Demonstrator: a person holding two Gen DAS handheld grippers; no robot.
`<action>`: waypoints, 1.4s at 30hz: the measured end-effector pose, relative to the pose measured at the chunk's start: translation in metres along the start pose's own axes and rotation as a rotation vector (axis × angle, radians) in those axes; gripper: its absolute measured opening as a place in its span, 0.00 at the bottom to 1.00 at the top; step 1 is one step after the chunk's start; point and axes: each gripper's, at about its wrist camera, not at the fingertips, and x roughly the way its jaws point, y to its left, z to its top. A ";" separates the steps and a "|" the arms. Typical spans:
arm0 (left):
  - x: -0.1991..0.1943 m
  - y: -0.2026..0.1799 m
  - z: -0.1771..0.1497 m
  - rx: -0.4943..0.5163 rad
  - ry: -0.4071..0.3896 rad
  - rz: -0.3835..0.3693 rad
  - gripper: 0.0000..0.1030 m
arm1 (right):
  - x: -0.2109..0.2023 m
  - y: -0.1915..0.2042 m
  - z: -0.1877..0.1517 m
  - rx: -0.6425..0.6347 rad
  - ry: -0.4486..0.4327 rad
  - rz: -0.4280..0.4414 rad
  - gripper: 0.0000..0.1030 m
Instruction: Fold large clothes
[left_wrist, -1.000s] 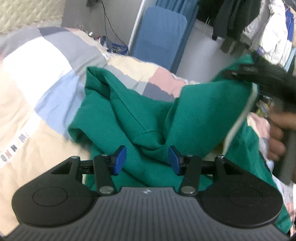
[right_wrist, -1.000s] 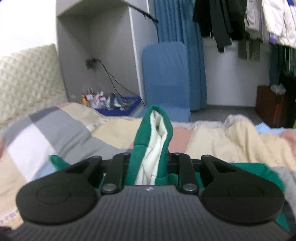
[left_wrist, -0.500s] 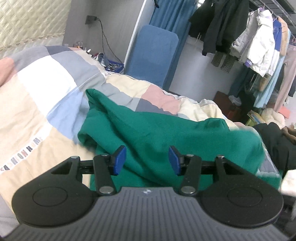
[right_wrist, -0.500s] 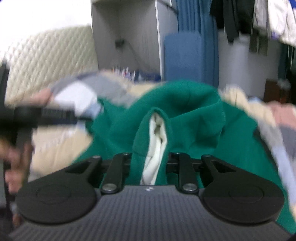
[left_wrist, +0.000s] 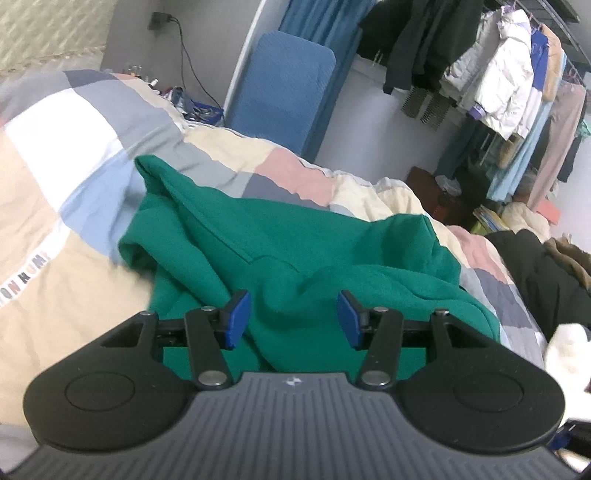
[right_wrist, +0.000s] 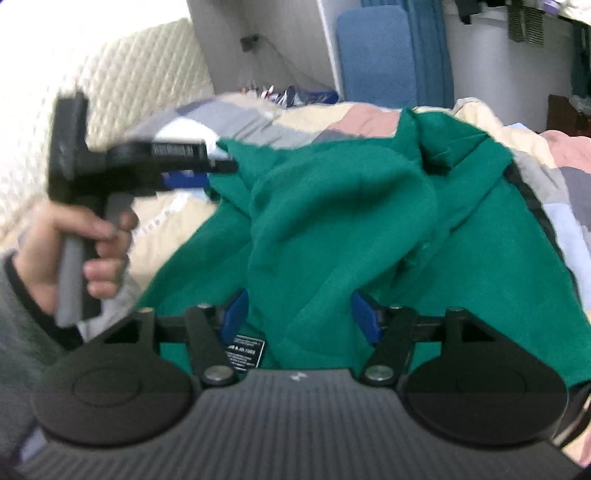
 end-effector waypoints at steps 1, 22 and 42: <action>0.002 -0.002 0.000 0.007 0.003 0.000 0.56 | -0.005 -0.003 0.003 0.019 -0.015 -0.004 0.62; 0.031 0.013 -0.001 -0.015 0.033 0.028 0.56 | 0.116 -0.048 0.038 0.098 0.072 -0.006 0.49; 0.137 0.074 0.043 -0.180 0.034 0.055 0.58 | 0.144 -0.125 0.105 0.294 -0.048 0.028 0.74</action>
